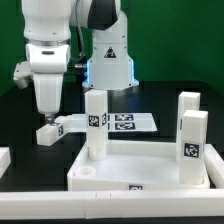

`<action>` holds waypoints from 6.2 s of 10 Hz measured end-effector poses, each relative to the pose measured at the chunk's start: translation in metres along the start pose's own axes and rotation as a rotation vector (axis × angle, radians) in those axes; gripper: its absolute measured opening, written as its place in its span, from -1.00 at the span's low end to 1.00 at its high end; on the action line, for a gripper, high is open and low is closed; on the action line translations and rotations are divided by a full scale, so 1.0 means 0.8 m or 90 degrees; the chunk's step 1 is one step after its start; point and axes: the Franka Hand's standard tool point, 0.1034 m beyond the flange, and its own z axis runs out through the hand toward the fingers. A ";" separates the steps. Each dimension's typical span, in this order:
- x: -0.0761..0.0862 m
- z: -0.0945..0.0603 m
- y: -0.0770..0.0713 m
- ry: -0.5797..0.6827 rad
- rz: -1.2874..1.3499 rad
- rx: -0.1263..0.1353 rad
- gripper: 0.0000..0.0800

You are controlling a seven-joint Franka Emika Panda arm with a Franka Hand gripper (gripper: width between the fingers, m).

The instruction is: Assemble desk

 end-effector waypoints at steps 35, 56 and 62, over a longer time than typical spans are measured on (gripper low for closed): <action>0.001 0.040 0.035 -0.306 1.066 0.719 0.62; -0.019 -0.118 0.150 0.109 1.027 0.195 -0.29; 0.050 -0.190 0.204 0.296 1.039 -0.126 -0.29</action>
Offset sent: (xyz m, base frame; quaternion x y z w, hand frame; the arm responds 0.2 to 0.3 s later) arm 0.0038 -0.0019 0.0021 0.0029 -0.0245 0.1781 0.9837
